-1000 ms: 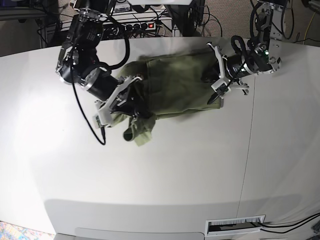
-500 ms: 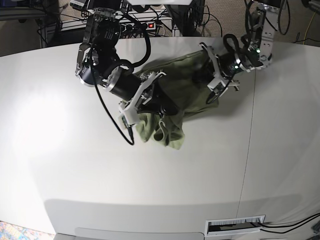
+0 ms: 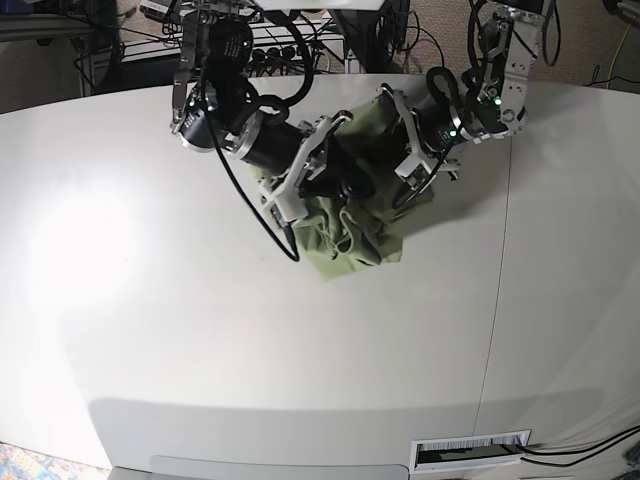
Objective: Fold the T-shirt properly
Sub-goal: 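Grasp the folded shirt with both grippers and fold it in half again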
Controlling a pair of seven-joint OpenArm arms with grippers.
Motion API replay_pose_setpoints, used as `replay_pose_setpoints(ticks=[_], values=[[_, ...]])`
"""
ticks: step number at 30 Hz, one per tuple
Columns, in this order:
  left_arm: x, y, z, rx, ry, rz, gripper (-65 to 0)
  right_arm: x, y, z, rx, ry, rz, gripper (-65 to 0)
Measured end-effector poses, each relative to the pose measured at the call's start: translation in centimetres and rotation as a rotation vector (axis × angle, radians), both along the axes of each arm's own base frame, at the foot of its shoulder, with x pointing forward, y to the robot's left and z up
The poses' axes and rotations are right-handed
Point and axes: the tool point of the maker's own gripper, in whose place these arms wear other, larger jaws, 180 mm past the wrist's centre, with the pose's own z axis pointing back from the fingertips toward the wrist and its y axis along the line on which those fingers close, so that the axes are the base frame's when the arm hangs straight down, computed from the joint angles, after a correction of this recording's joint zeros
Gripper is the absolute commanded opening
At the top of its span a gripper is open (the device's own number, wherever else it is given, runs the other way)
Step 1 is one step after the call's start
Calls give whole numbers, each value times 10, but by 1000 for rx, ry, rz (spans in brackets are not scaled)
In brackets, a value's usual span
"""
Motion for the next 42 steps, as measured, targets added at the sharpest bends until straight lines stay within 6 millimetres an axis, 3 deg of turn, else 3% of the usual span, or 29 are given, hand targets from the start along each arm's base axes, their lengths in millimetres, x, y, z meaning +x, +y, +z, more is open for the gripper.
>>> replay_pose_setpoints(ticks=[7,10,14,19,23,26,30,34,38,42], values=[[1,1,0,0,-1,3,-650,-9,19,-19,16,59,47,-650],[6,12,0,12,-5,34,-650,-9,24,-4,105,48,66,-643],[20,34,10,47,-45,89,-650,-15,30,6,154,68,123,-542],[28,52,30,67,-60,122,-650,-12,34,22,220,51,149,-538],[31,72,51,93,-74,132,-650,-13,34,22,217,53,157,-538],[36,91,64,128,-108,162,-650,-10,36,36,278,35,169,-538],[33,115,63,161,-99,202,-650,-6,37,54,340,6,188,-538],[26,119,57,166,-77,216,-650,-7,38,58,318,-7,219,-538],[21,119,54,168,-63,215,-650,-5,28,61,234,-60,202,-538],[17,121,47,198,-30,206,-650,17,-7,69,185,-129,58,-539]])
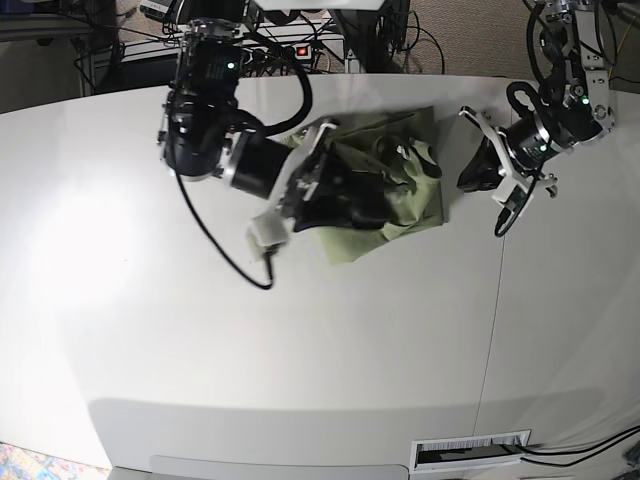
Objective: Fold the T-shirt properly
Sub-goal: 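Grasp the folded shirt with both grippers and fold it in half again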
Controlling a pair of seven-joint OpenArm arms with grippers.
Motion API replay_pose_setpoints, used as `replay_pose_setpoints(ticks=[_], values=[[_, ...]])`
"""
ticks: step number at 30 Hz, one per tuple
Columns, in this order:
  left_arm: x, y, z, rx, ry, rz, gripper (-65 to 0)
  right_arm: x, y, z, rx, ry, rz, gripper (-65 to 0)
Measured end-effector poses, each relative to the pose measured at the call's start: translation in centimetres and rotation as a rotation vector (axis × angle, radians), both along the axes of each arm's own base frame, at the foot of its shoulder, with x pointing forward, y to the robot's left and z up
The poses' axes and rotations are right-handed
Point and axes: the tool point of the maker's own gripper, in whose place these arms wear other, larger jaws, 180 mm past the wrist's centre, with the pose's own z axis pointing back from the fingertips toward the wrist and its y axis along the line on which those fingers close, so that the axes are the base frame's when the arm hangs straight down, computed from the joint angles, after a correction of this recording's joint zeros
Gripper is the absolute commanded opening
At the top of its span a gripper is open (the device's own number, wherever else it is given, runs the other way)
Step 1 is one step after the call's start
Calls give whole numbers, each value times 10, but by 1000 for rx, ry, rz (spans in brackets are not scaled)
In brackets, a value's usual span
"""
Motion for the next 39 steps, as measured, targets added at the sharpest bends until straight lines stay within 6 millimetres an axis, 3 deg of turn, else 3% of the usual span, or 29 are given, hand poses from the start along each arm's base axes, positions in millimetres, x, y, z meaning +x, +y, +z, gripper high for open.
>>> replay_pose_setpoints(ticks=[3,7,13,20,25,30,32,39], values=[[-6,3,-7,27,43,-6,-650,18,-33,-13,-94,5,-126,-543],[-19,2,-13,12,123,-32,-650,23,-61,-24,-171,14,-179,-602],[-43,20,-30,113,243,-60,-650,15,-72,-43,-259,51,-167,-606],[-45,-17,-1,-182,241,-82,-650,3,-80,-68,-342,115,-177,-606],[-51,-27,7,-258,269,-115,-650,-3,-72,-70,-332,124,-151,-602],[-59,-27,2,-256,293,-113,-650,-38,-34,-66,-226,174,28,-445],[-58,-30,2,-266,290,-111,-650,-43,-28,-68,-229,181,51,-430],[-53,-44,4,-320,257,-81,-650,-37,-38,-86,-353,186,6,-430]])
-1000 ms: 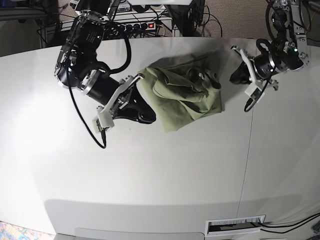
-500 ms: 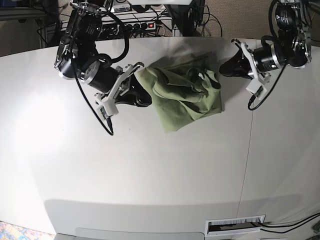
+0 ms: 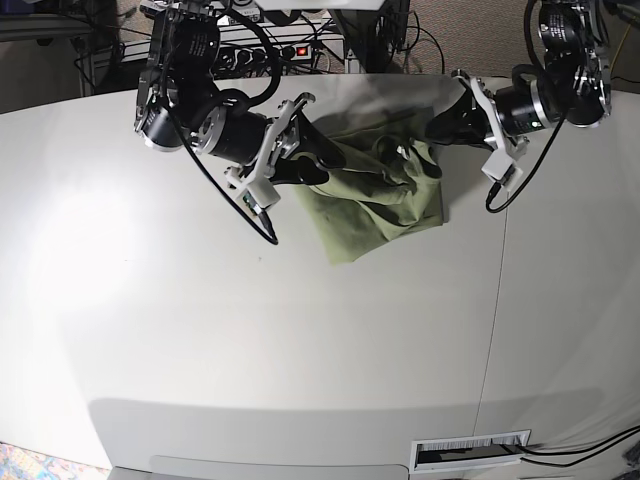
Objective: Fold the T-shirt properly
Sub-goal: 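Grasp the folded shirt with both grippers and fold it in half again, then lift the shirt bundle edge with both grippers and fold it over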
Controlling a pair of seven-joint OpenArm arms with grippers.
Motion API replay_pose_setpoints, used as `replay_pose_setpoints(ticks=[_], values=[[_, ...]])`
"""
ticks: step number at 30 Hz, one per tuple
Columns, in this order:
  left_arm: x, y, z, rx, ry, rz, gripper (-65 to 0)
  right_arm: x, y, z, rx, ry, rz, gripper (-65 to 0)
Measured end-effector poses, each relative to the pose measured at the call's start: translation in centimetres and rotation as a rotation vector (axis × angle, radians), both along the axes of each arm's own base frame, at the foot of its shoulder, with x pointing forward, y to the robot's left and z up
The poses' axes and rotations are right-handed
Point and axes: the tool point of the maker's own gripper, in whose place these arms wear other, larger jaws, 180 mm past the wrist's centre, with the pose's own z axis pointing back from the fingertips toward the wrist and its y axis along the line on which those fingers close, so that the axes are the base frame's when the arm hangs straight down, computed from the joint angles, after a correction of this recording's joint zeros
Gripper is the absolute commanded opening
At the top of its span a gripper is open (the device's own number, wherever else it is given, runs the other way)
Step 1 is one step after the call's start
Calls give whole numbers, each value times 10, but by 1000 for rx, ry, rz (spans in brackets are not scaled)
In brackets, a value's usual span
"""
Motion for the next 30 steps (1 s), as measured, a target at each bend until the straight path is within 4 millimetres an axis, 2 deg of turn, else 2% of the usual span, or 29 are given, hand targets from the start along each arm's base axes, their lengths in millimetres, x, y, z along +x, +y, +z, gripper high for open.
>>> replay_pose_setpoints(ticks=[6,11,15,16,17,20,21,22,30], values=[[8,-3,-1,3,-37,46,-650,13,-15,-11,-105,-43,-68,-431],[9,-5,-1,-4,-37,49,-650,13,-21,-20,-191,-59,-47,-444],[9,-5,-1,-3,-37,49,-650,8,-5,-18,-178,-69,-2,-617],[9,-5,-1,-3,-37,49,-650,7,-3,-19,-179,-68,7,-644],[9,-5,-1,-3,-37,50,-636,6,-2,-20,-187,-70,12,-650],[9,-5,-1,-4,-37,50,-456,6,-3,-21,-200,-70,13,-650],[9,-5,0,-5,-38,51,-407,6,-3,-21,-200,-70,12,-650],[9,-5,0,-4,-39,51,-386,6,-3,-21,-200,-70,12,-650],[14,-5,4,-24,-65,71,-385,6,-3,-21,-200,-70,12,-650]])
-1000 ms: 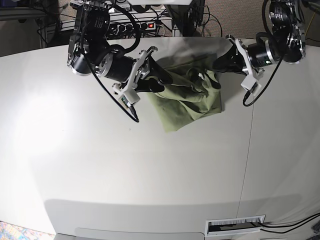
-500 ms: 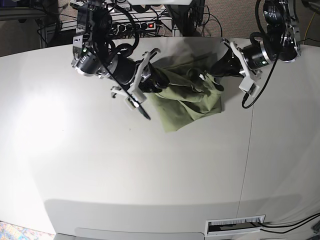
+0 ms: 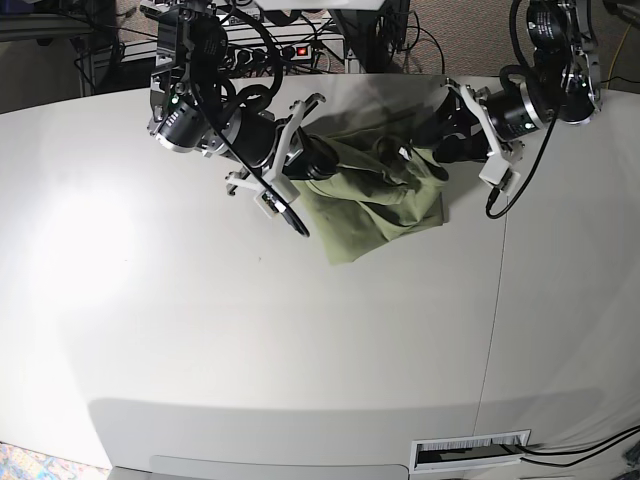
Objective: Fold the T-shirt properly
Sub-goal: 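Lift the shirt bundle edge with both grippers and fold it over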
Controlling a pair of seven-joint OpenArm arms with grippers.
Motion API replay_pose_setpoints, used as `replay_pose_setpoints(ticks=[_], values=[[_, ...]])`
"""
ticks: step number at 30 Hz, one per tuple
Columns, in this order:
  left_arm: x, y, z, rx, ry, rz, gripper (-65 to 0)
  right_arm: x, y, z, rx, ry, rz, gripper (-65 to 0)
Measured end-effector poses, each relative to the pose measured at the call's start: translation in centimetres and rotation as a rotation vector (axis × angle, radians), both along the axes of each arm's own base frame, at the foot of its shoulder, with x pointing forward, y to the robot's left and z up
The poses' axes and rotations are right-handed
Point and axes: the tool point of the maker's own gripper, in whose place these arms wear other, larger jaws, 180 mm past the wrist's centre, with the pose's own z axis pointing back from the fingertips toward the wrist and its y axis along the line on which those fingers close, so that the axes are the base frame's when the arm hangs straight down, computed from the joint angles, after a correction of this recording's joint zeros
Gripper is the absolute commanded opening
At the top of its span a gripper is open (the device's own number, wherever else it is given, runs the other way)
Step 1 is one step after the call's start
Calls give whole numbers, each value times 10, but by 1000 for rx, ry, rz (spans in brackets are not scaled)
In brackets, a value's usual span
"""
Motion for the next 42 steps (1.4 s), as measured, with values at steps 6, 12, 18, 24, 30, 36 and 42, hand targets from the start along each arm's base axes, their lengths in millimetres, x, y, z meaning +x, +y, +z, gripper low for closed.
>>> replay_pose_setpoints(ticks=[6,12,18,24,30,36,42], values=[[21,15,-2,60,-39,102,-645,0,0,0,0,0,0,-650],[35,22,6,69,-133,158,-650,0,0,0,-1,2,0,-650],[48,26,14,86,-194,178,-650,-9,1,-6,-1,27,5,-650],[69,30,25,122,-253,187,-650,-22,19,-7,14,42,66,-650],[84,38,29,183,-304,198,-650,-37,46,-7,13,30,159,-650],[92,47,28,178,-303,260,-650,-44,61,-2,36,21,206,-650],[110,55,45,194,-357,274,-650,-39,67,8,93,-14,190,-650]])
